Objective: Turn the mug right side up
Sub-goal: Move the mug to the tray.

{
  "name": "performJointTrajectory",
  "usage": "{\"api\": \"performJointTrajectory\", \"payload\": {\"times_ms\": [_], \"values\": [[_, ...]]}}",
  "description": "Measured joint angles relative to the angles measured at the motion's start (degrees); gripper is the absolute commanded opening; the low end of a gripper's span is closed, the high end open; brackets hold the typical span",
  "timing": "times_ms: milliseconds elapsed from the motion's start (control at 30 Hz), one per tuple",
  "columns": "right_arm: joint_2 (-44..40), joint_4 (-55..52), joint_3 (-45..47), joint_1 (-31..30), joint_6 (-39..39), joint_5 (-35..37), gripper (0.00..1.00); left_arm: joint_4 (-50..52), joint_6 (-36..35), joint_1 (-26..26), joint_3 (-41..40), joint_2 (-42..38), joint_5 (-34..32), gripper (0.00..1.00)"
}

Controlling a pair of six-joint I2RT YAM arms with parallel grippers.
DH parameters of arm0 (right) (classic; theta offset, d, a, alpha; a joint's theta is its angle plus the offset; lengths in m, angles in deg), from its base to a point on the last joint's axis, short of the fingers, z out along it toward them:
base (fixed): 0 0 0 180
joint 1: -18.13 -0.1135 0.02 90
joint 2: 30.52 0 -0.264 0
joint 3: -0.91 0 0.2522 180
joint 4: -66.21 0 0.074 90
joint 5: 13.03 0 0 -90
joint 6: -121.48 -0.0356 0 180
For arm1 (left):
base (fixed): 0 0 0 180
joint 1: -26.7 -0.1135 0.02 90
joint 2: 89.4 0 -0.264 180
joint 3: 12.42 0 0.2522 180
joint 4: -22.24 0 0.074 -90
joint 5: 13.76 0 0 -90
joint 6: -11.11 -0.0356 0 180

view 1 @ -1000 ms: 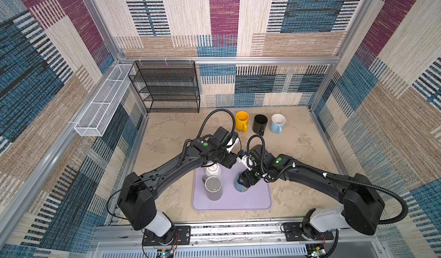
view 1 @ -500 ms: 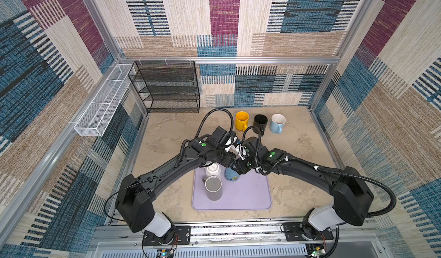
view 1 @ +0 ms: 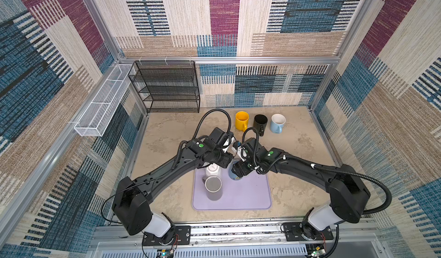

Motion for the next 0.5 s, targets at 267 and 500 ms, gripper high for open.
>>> {"api": "performJointTrajectory", "payload": {"times_ms": [267, 500], "values": [[-3.0, -2.7, 2.6, 0.0, 0.3, -1.6, 0.79, 0.0, 0.0, -0.1, -0.2, -0.2, -0.2, 0.55], [-3.9, -4.0, 3.1, 0.0, 0.2, -3.9, 0.5, 0.0, 0.0, -0.3, 0.0, -0.2, -0.2, 0.55]]}}
